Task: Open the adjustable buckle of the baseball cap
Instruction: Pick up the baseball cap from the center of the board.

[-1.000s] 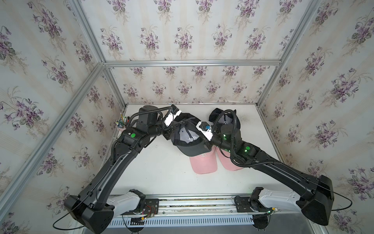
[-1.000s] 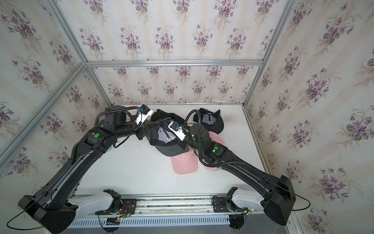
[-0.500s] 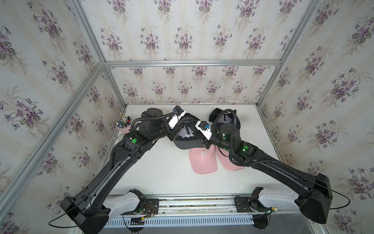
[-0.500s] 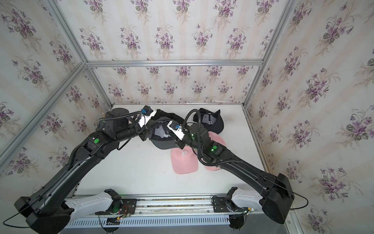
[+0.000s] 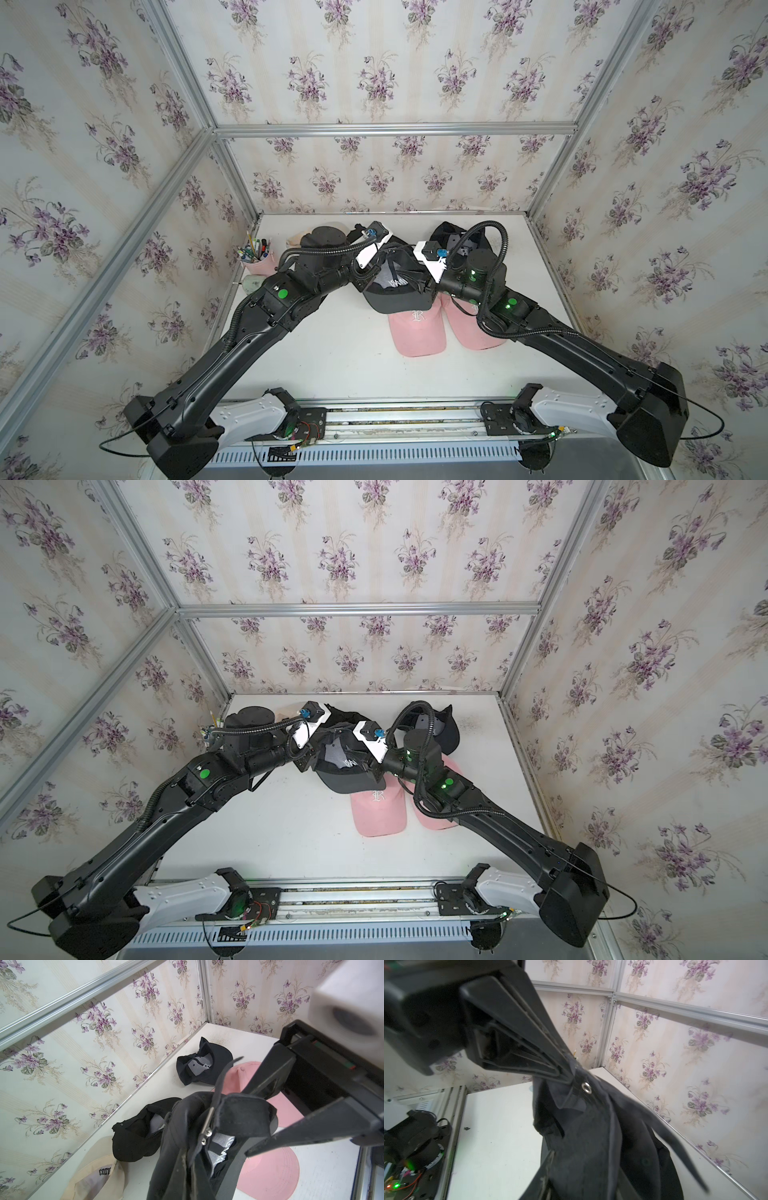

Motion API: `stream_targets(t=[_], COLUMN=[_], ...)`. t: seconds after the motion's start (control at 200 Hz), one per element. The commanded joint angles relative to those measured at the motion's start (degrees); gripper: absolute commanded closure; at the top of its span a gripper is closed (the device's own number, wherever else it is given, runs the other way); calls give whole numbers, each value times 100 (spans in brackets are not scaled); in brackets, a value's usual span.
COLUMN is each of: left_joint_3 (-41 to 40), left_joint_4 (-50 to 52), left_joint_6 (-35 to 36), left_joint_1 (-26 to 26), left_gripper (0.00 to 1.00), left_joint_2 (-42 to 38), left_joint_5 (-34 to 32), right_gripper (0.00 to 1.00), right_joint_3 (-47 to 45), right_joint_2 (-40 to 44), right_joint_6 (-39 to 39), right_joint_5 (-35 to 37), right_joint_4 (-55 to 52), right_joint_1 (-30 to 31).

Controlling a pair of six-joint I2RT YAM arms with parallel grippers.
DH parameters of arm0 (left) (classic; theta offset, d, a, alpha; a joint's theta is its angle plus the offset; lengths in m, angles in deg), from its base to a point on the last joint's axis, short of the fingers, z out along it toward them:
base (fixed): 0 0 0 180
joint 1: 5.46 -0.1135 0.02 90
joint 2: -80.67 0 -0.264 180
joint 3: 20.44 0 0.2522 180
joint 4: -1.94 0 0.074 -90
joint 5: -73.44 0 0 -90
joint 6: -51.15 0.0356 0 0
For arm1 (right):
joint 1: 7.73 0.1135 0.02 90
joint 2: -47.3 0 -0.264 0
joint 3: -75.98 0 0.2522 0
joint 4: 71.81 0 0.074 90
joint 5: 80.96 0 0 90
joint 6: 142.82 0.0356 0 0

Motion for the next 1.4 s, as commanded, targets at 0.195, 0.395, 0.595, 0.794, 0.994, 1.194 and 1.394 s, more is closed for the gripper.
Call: stream_targets(t=[0.195,0.395,0.595,0.794,0.994,1.194,1.394], left_joint_3=[34,74,85,95,50,50,-10], left_joint_4=[-367,-391,-374,-330,-345,-364,-372], left_joint_6=[135,159,154,141,55,-12,-76], left_joint_1=[170,242,278,304,304,304,306], left_gripper=[100,100,100,99,90,83,70], left_joint_2=[92,80,103,161,260,372,422], left_joint_5=[-373,-399,-406,-330,-119,-4,66], right_gripper=[60,70,86,97,100,100,100], right_joint_3=[62,129,-98,-601,-740,-720,-626], right_joint_2=[-86,-206,-40,333,471,467,471], right_joint_6=[222,230,354,354,275,166,106], right_joint_5=[-750,94,502,683,1063,1271,1357], right_joint_4=[201,-16,470,1293,1527,1575,1468], right_joint_1=[-3,-13,-22,-28,-20,-21,-20])
